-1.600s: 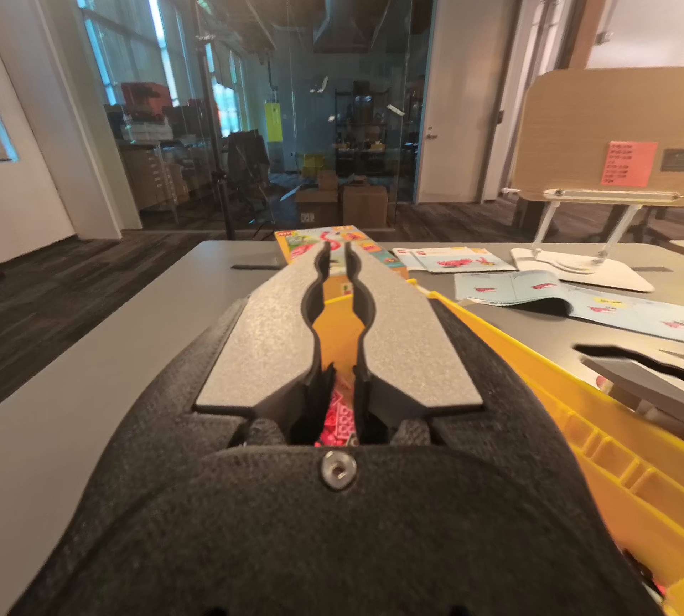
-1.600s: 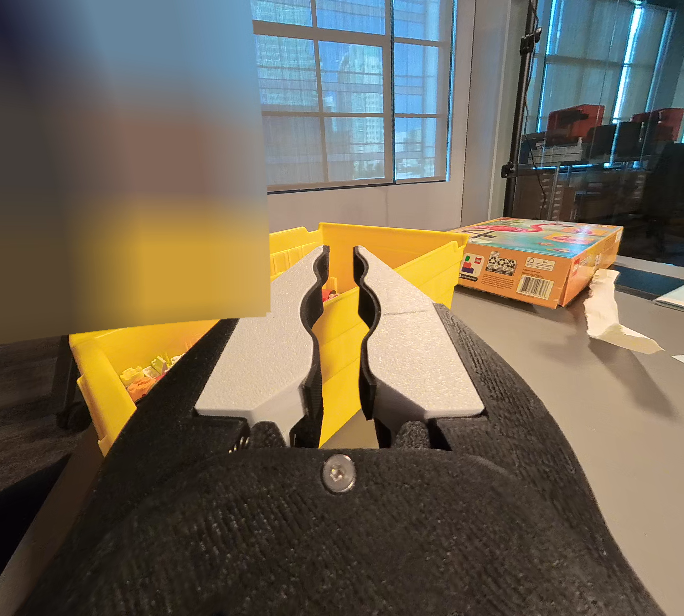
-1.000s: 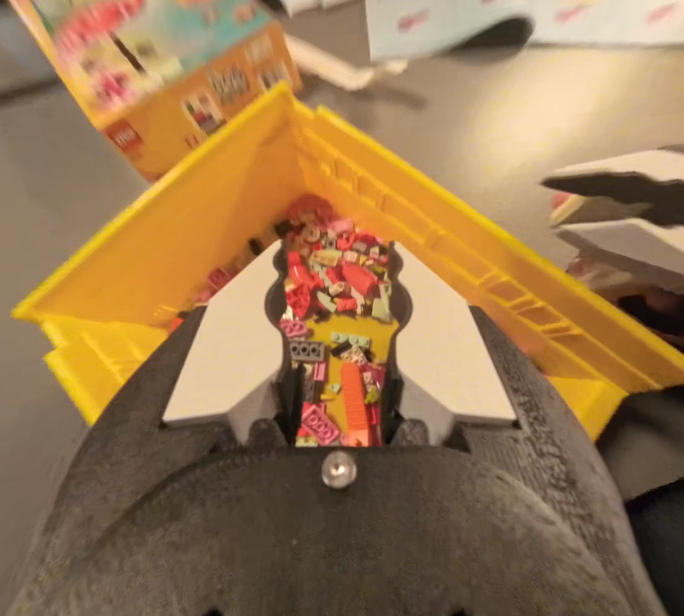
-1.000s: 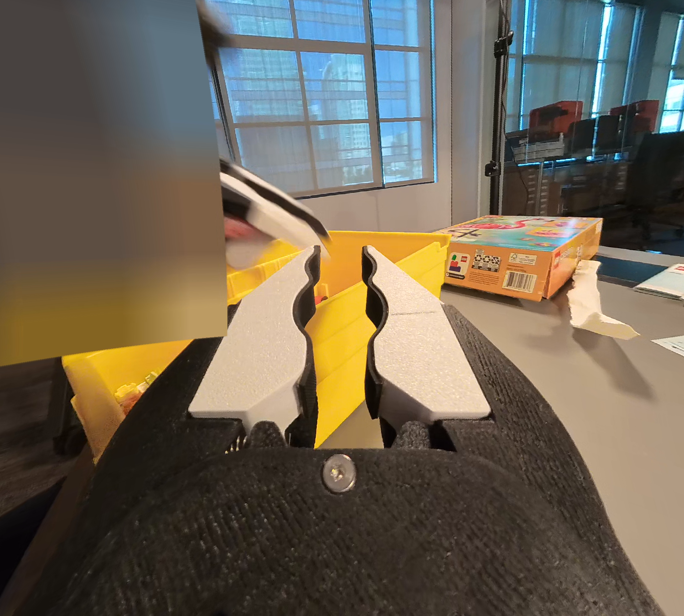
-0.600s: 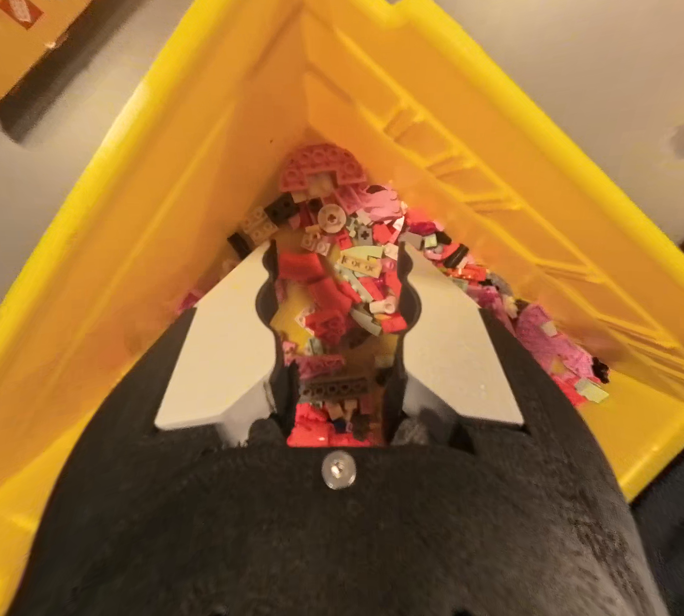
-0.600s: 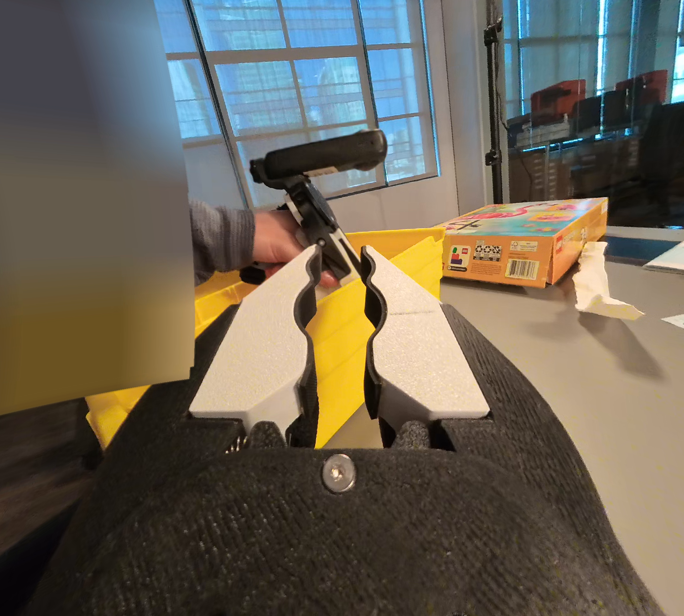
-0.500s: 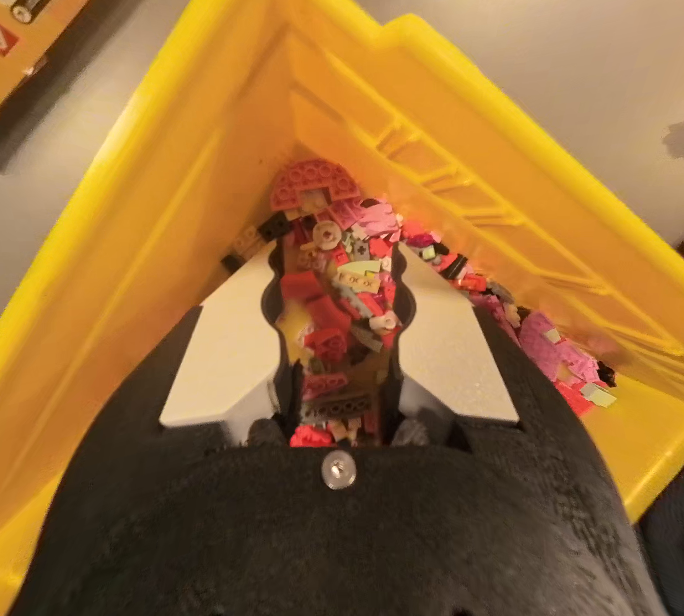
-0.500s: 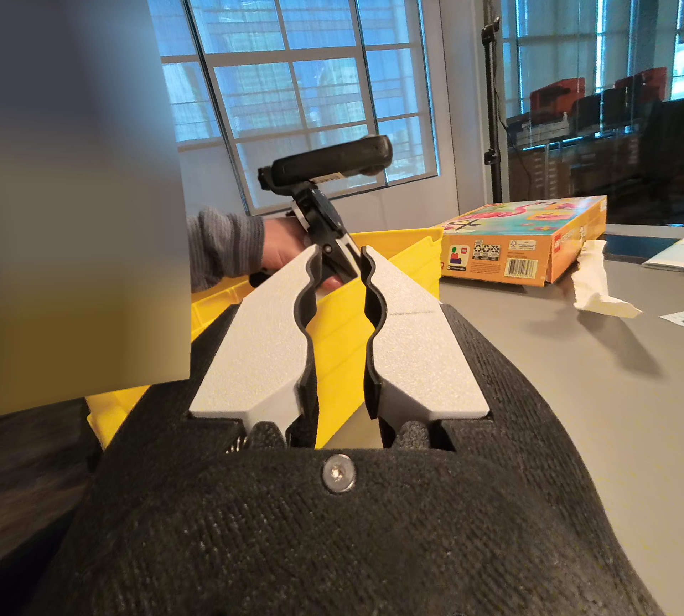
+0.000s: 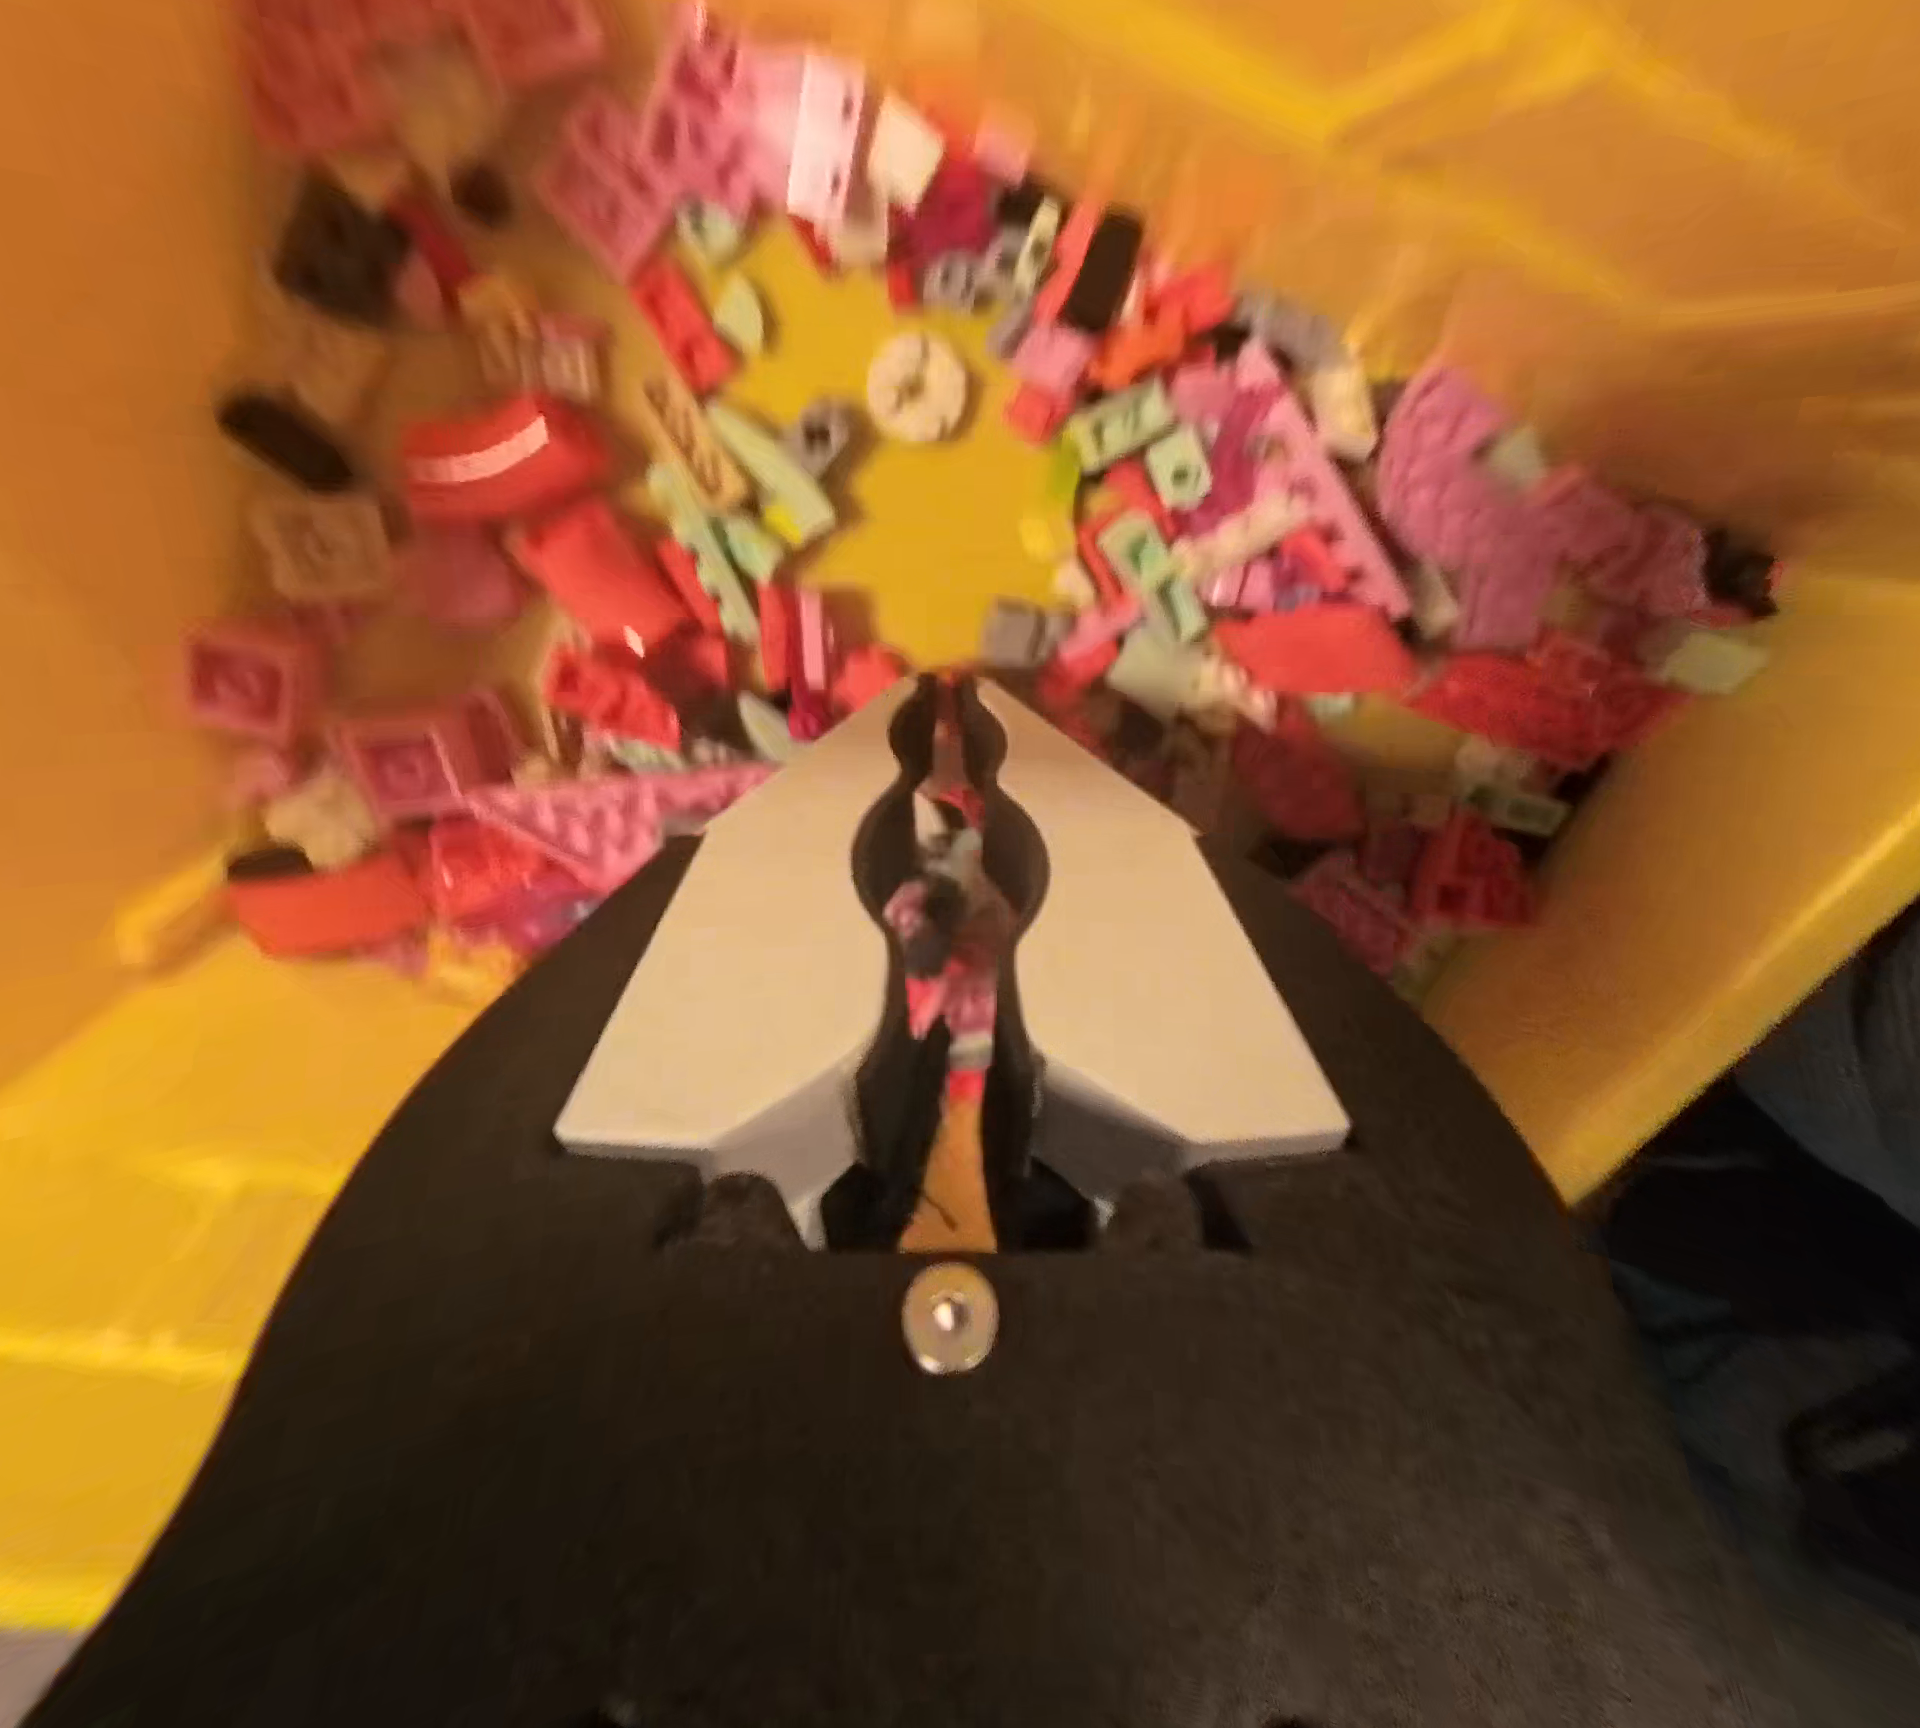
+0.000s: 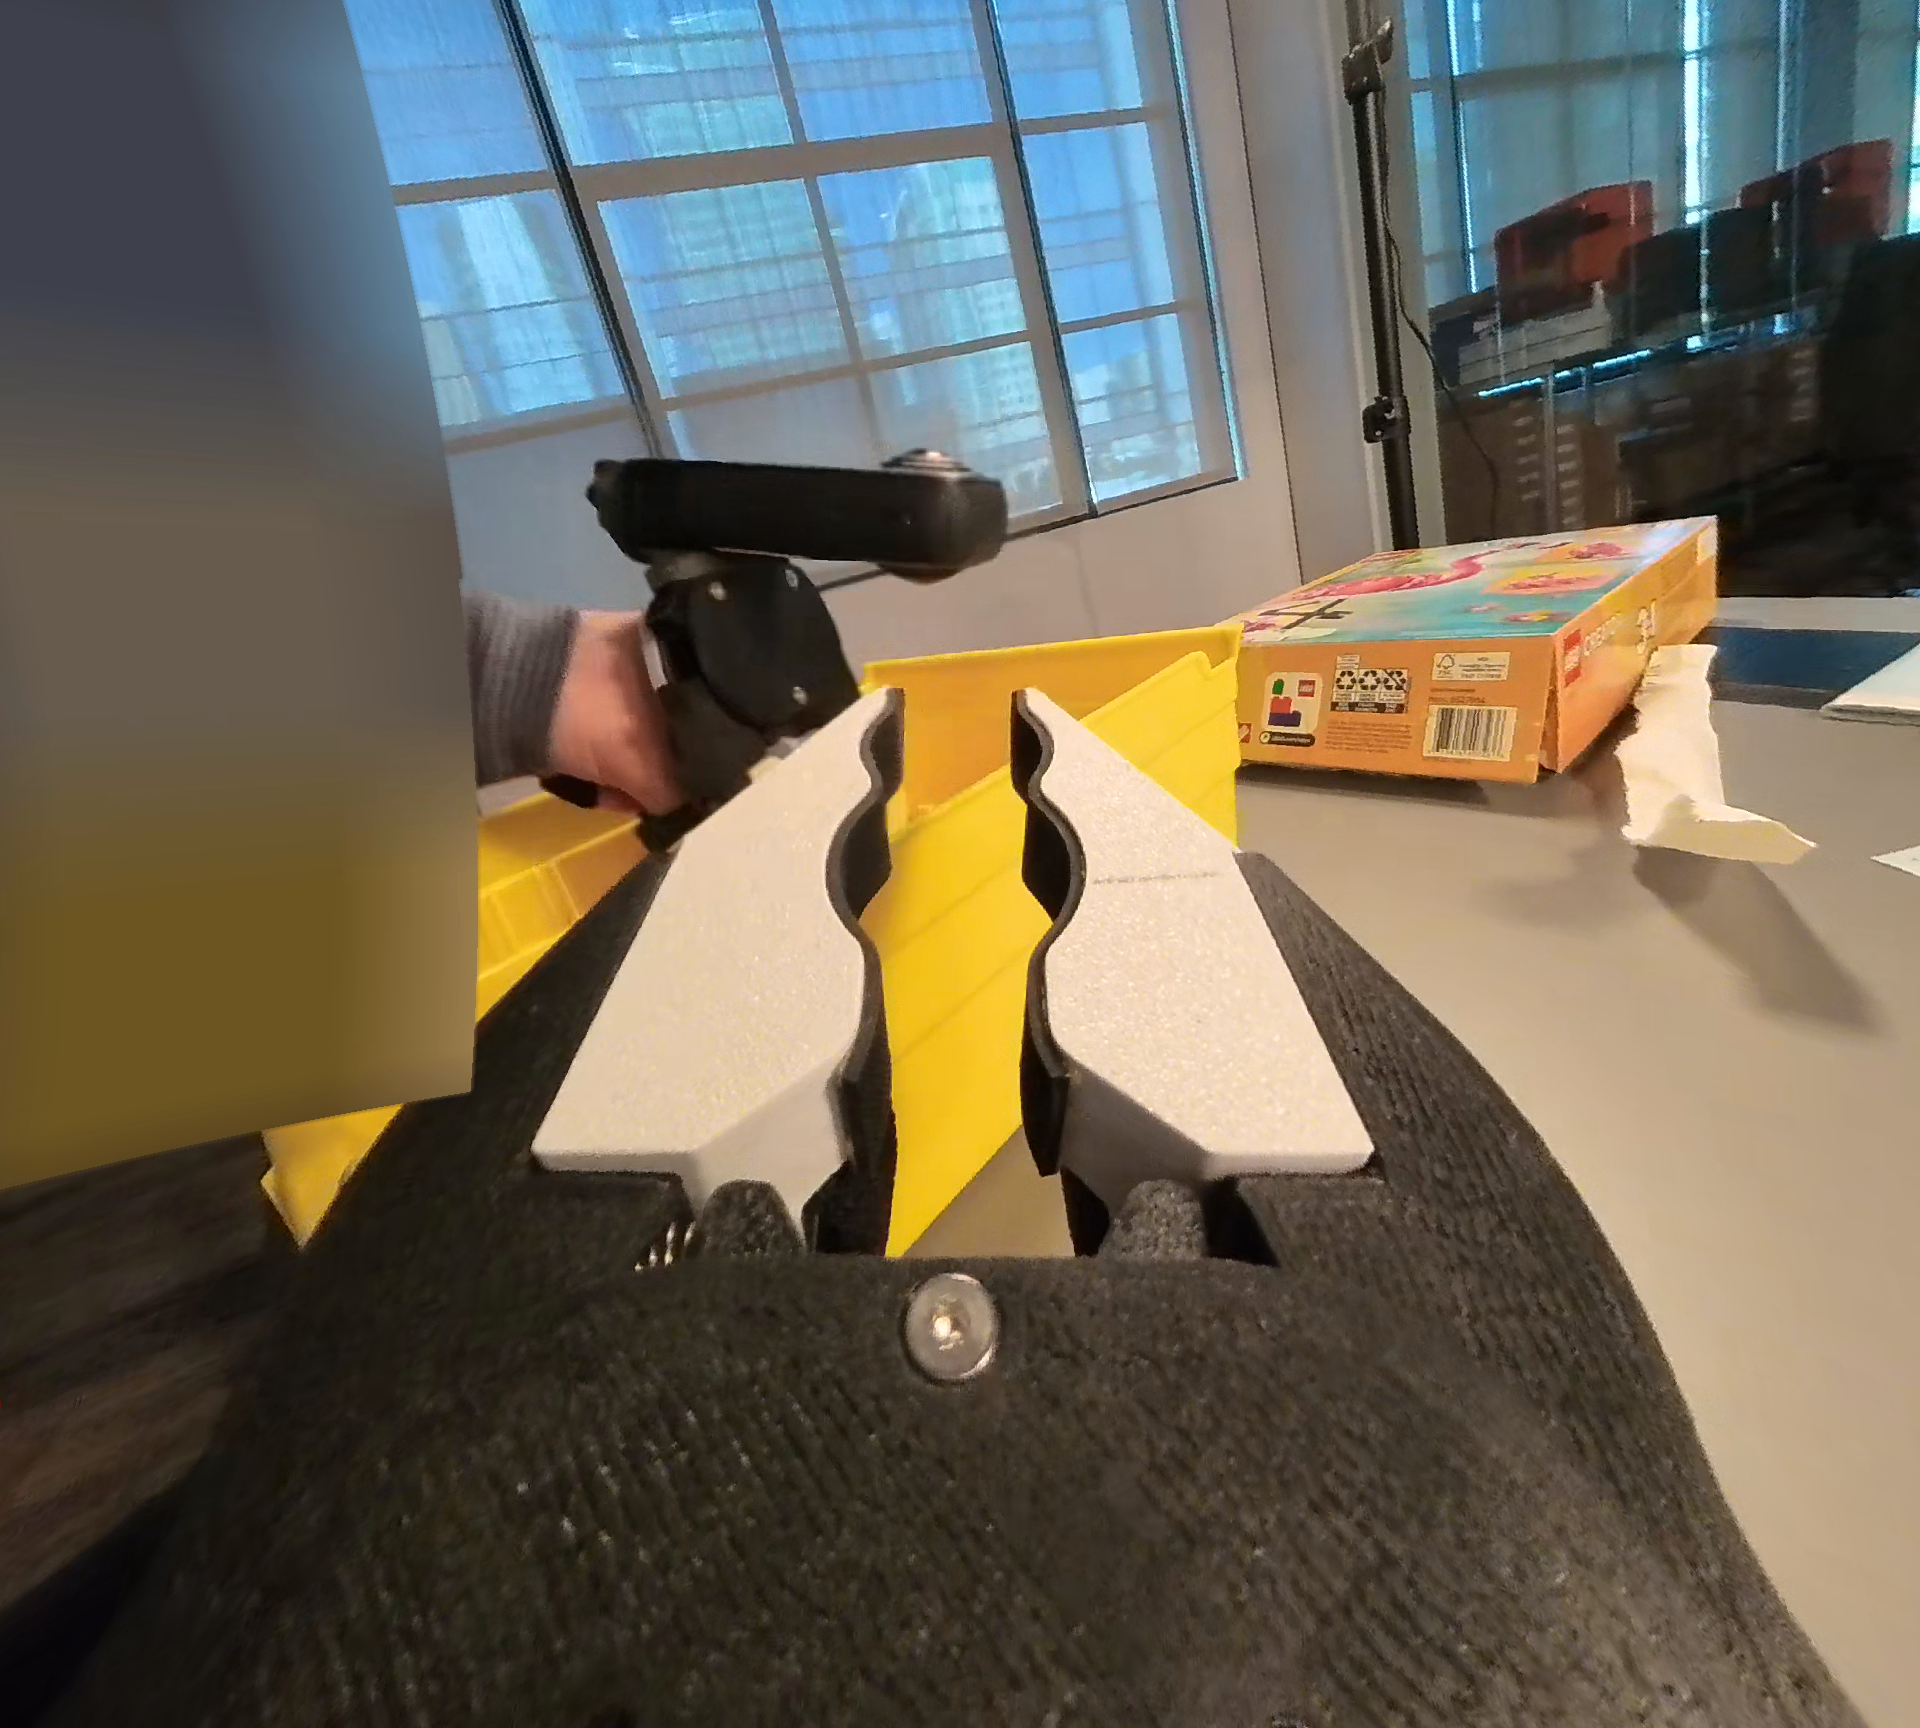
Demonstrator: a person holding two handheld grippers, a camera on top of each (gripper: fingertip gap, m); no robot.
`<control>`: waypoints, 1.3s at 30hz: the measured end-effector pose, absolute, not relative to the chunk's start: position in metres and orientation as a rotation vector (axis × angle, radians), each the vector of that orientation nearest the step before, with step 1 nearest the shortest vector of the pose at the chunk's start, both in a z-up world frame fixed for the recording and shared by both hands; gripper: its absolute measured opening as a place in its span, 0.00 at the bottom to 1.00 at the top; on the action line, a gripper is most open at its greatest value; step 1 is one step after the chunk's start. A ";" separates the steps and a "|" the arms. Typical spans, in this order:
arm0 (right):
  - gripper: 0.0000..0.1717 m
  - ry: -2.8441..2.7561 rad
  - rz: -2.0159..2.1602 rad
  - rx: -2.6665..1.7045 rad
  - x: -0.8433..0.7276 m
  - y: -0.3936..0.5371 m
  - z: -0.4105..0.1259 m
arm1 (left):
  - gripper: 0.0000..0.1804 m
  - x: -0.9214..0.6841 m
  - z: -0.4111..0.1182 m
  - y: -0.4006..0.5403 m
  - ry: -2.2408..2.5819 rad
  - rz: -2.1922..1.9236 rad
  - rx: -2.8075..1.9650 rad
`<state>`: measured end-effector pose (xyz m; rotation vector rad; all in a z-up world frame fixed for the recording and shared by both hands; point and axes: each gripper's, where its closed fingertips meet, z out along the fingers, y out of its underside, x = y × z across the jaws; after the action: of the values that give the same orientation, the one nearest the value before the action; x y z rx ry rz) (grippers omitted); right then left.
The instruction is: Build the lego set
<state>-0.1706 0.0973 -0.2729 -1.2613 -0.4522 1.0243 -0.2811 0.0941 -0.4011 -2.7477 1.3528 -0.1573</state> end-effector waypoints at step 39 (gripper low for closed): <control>0.10 -0.490 1.031 -1.270 -0.176 0.096 -0.277 | 0.11 -0.270 -0.394 0.112 1.550 -0.273 -2.562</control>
<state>-0.1765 0.0959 -0.2775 -1.2702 -0.4899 1.0309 -0.2697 0.1121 -0.3943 -2.5619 1.5503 -0.2725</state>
